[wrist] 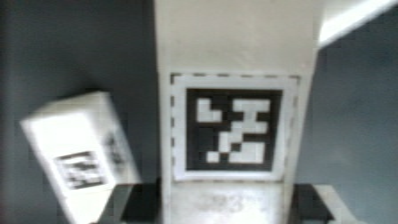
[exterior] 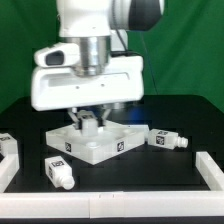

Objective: Assemble one leg

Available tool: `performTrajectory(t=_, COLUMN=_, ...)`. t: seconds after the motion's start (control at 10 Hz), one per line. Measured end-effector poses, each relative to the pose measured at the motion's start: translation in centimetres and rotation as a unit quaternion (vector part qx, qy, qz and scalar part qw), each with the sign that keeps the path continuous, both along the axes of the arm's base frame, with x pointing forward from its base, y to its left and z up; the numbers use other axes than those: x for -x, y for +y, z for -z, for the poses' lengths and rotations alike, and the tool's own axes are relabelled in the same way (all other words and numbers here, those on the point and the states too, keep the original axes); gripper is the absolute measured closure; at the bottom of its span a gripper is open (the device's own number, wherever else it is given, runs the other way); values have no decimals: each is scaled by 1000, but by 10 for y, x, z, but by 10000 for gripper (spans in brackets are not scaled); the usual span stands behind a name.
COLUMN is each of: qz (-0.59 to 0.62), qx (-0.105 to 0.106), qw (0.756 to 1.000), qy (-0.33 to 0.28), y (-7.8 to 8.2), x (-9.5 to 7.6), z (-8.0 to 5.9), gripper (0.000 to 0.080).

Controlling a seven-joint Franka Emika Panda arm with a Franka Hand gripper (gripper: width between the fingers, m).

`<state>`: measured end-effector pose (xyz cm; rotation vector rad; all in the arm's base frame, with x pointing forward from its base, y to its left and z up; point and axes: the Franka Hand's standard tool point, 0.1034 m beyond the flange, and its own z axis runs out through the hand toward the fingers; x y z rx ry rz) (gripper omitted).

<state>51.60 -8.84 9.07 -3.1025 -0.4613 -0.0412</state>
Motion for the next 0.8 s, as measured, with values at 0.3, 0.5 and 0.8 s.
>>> performTrajectory(t=0.3, qz=8, qx=2, qw=1000, qy=-3, y=-13, x=2, z=-2, gripper=511)
performTrajectory(t=0.5, qz=-8, qx=4, qw=1000, qy=-3, y=-15, x=2, z=2, gripper=511)
performTrajectory(t=0.8, qz=-64, qx=10, qw=998, qy=8, y=-48, x=12, z=24, gripper=511)
